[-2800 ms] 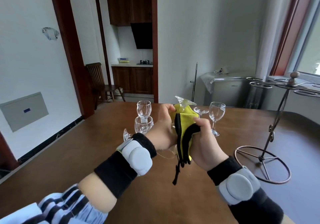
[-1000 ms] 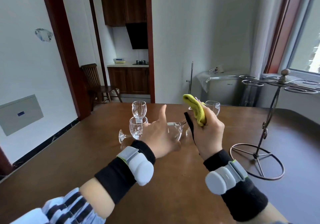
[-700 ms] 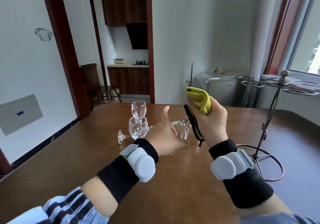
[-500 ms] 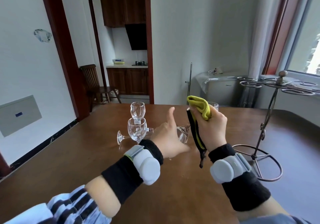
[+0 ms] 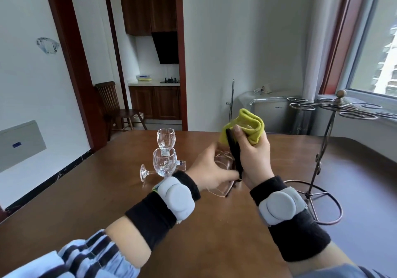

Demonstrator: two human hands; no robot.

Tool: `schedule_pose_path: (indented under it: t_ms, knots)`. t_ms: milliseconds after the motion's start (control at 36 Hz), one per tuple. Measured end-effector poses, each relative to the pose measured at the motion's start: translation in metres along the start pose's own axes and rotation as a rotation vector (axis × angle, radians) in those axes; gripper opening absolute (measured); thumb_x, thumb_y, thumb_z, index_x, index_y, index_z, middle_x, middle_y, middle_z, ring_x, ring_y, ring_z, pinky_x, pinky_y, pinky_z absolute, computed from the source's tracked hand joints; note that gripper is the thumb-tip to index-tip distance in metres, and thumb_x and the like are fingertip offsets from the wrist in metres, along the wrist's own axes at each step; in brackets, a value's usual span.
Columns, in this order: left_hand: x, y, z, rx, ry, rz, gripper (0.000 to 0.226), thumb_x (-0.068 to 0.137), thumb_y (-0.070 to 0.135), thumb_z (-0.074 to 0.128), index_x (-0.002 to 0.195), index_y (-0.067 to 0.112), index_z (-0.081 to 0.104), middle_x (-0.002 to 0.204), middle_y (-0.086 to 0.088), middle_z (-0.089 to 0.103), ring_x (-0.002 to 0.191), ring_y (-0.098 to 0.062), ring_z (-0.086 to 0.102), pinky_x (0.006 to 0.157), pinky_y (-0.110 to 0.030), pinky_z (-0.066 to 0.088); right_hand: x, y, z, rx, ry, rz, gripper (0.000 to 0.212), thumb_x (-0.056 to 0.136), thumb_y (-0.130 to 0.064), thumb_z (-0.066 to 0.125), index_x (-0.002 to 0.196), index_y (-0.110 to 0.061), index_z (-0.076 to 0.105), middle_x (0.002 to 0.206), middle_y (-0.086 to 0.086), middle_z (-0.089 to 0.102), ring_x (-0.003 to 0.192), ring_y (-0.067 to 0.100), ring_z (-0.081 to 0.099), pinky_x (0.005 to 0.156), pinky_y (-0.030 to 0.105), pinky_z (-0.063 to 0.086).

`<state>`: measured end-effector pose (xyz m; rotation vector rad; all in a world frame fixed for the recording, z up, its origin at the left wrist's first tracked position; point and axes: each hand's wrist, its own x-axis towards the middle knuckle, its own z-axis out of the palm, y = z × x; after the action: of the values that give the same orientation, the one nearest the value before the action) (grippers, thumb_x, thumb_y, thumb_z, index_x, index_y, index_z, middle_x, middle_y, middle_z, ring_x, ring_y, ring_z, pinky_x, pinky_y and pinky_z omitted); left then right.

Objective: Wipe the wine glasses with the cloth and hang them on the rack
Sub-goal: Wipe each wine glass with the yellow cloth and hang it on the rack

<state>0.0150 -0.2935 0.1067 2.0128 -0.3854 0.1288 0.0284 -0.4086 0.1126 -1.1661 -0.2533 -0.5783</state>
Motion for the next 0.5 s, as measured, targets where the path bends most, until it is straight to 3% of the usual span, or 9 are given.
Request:
schedule_pose_path:
  t_ms: [56,111,194,278,389,445,500]
  knots:
    - [0.001,0.001,0.000,-0.021,0.038,0.005,0.061,0.048,0.031,0.078,0.099,0.028,0.046,0.094,0.007,0.064,0.086,-0.011,0.065,0.083,-0.029,0.053,-0.004,-0.006,0.001,0.130,-0.019,0.187,0.023,0.094,-0.012,0.063,0.112,0.002,0.064,0.092,0.014,0.072,0.087,0.030,0.070,0.085,0.047,0.057]
    - [0.001,0.004,0.002,-0.036,0.047,0.007,0.063,0.053,0.026,0.082,0.102,0.024,0.042,0.097,0.006,0.062,0.088,-0.010,0.064,0.084,-0.029,0.052,-0.005,-0.014,-0.003,0.179,-0.048,0.259,0.023,0.093,-0.010,0.062,0.109,0.007,0.063,0.086,0.015,0.072,0.079,0.029,0.071,0.077,0.043,0.060]
    - [0.000,0.005,0.008,-0.030,0.036,0.003,0.065,0.053,0.032,0.081,0.101,0.024,0.037,0.103,0.003,0.059,0.095,-0.012,0.062,0.085,-0.030,0.051,-0.003,-0.021,-0.011,0.191,-0.025,0.290,0.022,0.088,-0.009,0.068,0.103,0.007,0.066,0.084,0.016,0.072,0.077,0.031,0.070,0.077,0.046,0.060]
    - [0.001,0.009,0.018,-0.041,0.024,0.017,0.062,0.062,0.023,0.085,0.099,0.023,0.035,0.098,0.005,0.055,0.092,-0.013,0.059,0.078,-0.023,0.047,-0.002,-0.026,-0.021,0.185,-0.020,0.314,0.026,0.085,-0.008,0.071,0.105,0.009,0.066,0.088,0.020,0.071,0.079,0.033,0.070,0.076,0.048,0.060]
    - [0.006,0.019,0.032,-0.073,-0.009,0.072,0.063,0.067,0.011,0.084,0.107,0.015,0.035,0.094,0.007,0.053,0.083,-0.003,0.056,0.068,-0.007,0.044,-0.001,-0.037,-0.041,0.060,-0.061,0.270,0.011,0.086,-0.004,0.069,0.093,0.005,0.068,0.081,0.016,0.073,0.071,0.027,0.071,0.061,0.032,0.059]
    - [0.008,0.023,0.037,-0.080,-0.029,0.096,0.063,0.069,0.008,0.082,0.111,0.011,0.034,0.094,0.007,0.053,0.079,0.001,0.055,0.064,-0.004,0.044,-0.002,-0.040,-0.048,-0.007,-0.070,0.247,0.009,0.085,-0.004,0.070,0.091,0.003,0.069,0.082,0.015,0.074,0.073,0.026,0.071,0.064,0.032,0.059]
    - [0.011,0.029,0.047,-0.090,-0.052,0.118,0.064,0.071,0.006,0.080,0.114,0.007,0.033,0.094,0.004,0.053,0.079,-0.006,0.057,0.063,-0.004,0.045,0.000,-0.043,-0.058,-0.066,-0.030,0.197,0.008,0.084,-0.004,0.072,0.088,0.002,0.070,0.084,0.017,0.074,0.077,0.028,0.072,0.069,0.035,0.060]
